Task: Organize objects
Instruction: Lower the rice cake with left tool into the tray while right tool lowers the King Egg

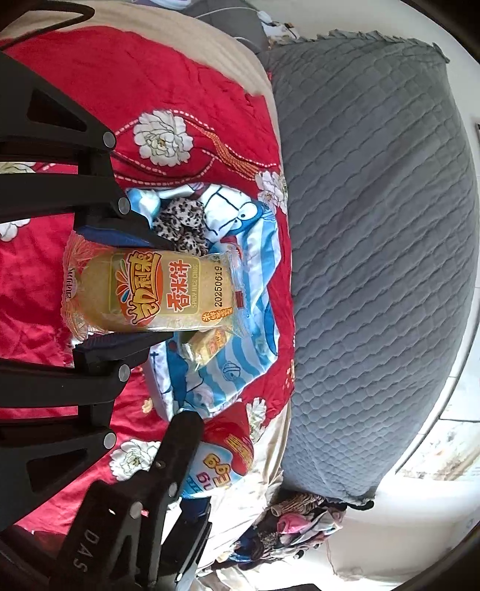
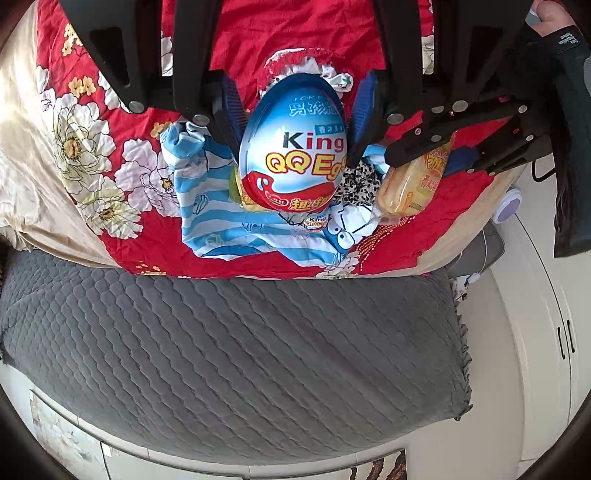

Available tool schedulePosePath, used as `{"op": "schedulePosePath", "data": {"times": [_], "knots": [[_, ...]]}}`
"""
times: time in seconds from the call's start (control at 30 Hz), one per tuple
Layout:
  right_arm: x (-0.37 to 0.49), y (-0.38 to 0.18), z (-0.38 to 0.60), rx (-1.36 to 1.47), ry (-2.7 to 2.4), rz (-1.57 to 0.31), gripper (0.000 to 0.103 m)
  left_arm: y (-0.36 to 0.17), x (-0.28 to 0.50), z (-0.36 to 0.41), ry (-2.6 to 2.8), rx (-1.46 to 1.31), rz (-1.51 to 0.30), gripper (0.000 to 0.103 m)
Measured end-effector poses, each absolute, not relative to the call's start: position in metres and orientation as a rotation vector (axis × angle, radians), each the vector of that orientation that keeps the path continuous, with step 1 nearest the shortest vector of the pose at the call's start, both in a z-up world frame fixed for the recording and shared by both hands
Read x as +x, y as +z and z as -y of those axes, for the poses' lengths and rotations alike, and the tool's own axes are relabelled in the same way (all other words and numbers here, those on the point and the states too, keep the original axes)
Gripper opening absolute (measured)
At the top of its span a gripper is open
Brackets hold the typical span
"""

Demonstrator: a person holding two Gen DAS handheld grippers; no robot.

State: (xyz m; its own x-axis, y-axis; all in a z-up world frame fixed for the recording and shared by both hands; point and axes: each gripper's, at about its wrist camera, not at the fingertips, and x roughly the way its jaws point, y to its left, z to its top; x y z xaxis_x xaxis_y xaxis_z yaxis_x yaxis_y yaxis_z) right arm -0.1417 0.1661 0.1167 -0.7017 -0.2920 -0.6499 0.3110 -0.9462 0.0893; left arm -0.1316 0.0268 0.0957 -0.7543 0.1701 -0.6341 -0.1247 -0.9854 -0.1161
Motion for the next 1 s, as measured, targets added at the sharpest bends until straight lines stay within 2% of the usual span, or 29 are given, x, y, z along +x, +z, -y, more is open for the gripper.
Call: {"op": "schedulePosePath", "data": {"times": [1.0], "knots": [[-0.239,0.087,-0.179,1.055,-2.646,-0.047,0.05,0.063,-0.223,-0.047,2.791,-1.053,0.054,0.04]]}}
